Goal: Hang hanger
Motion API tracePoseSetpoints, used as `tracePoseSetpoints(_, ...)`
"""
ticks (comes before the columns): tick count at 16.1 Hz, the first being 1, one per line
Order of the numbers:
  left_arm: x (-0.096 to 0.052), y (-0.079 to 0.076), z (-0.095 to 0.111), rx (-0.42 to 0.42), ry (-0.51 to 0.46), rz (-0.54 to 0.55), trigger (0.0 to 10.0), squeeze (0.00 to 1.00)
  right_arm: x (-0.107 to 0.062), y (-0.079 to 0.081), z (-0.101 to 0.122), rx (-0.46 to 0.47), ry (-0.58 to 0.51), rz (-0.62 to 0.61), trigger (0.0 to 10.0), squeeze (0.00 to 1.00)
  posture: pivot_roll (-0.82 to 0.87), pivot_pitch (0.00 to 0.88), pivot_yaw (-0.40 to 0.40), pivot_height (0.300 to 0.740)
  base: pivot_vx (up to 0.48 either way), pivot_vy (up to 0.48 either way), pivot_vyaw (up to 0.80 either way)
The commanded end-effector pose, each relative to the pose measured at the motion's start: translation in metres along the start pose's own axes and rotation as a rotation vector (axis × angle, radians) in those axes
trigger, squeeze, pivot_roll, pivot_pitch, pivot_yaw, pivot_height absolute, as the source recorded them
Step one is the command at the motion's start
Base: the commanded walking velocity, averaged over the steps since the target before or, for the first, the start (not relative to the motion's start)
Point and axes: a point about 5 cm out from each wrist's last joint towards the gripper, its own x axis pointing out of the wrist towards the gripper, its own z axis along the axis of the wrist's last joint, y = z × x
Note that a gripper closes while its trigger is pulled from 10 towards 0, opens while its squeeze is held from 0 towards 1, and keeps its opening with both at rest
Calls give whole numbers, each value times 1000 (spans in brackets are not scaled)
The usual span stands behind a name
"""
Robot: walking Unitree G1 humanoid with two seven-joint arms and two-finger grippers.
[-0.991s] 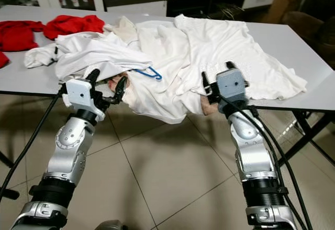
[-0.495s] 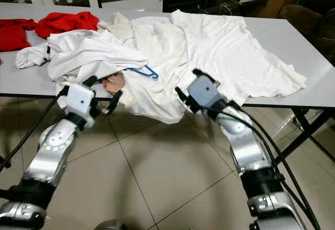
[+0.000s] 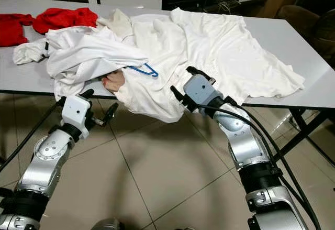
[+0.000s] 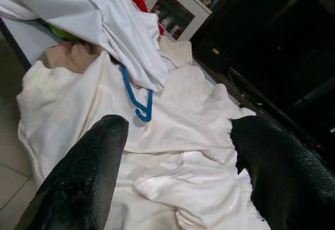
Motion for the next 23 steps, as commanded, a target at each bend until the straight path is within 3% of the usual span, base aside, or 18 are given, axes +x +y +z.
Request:
tracePoseSetpoints(1, 3, -6, 5, -7, -13, -15, 10000, 0, 0, -4, 4, -22, -19, 8, 10000, 0, 206, 47, -48, 740, 247, 0, 0)
tracePoseSetpoints(18, 7, -8, 10, -31, -29, 3, 10000, 0, 1, -12, 6, 10, -39, -27, 10000, 0, 204, 37, -44, 740, 294, 0, 0)
tracePoseSetpoints(23, 9, -9, 10, -29, -33, 2, 10000, 0, 2, -19, 4, 30, -25, -73, 10000, 0, 202, 31, -42, 740, 298, 0, 497)
